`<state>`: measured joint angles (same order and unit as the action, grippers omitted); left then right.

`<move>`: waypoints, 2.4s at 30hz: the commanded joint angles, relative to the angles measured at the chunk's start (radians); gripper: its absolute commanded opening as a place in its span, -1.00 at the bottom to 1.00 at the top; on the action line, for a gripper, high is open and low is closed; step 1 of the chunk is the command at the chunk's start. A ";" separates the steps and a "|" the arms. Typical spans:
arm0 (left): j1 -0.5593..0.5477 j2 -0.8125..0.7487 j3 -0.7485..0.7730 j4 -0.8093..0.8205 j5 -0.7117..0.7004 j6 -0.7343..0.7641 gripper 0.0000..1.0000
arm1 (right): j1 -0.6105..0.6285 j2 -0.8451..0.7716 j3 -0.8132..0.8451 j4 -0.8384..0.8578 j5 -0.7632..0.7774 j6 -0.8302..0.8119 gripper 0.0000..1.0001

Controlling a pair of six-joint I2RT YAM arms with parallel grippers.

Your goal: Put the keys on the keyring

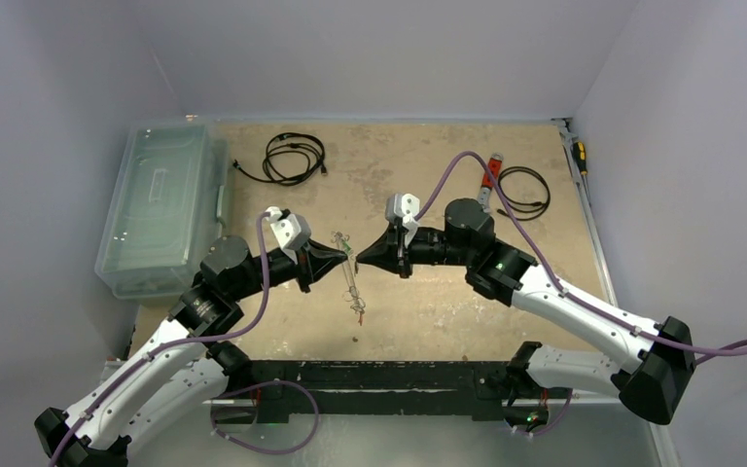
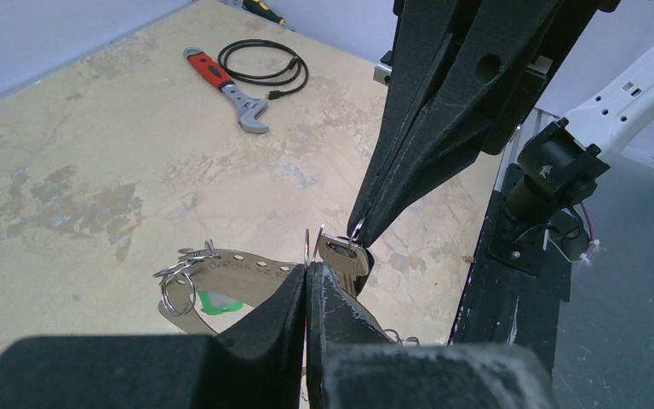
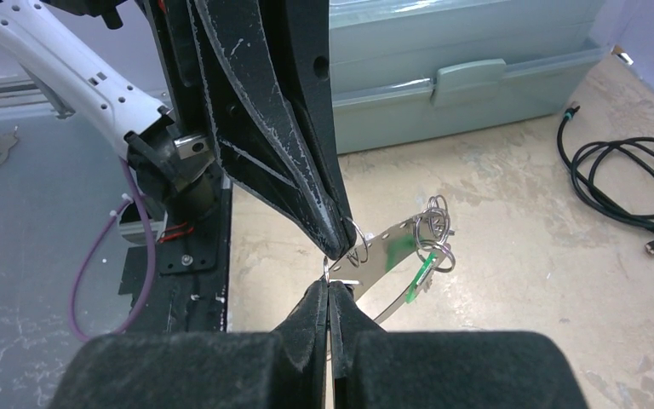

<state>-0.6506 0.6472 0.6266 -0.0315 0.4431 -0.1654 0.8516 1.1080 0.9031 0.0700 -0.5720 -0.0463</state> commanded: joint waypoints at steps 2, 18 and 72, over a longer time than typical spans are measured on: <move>-0.006 -0.003 0.012 0.071 0.021 -0.016 -1.00 | 0.004 0.000 0.051 0.062 -0.005 -0.004 -1.00; -0.011 -0.007 0.012 0.073 0.030 -0.016 -1.00 | 0.004 0.003 0.053 0.071 0.041 0.014 -1.00; -0.017 -0.024 0.012 0.070 0.019 -0.006 -1.00 | 0.004 0.019 0.022 0.023 0.077 0.018 -1.00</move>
<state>-0.6575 0.6403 0.6266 -0.0299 0.4538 -0.1650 0.8528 1.1393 0.9173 0.0814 -0.5156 -0.0265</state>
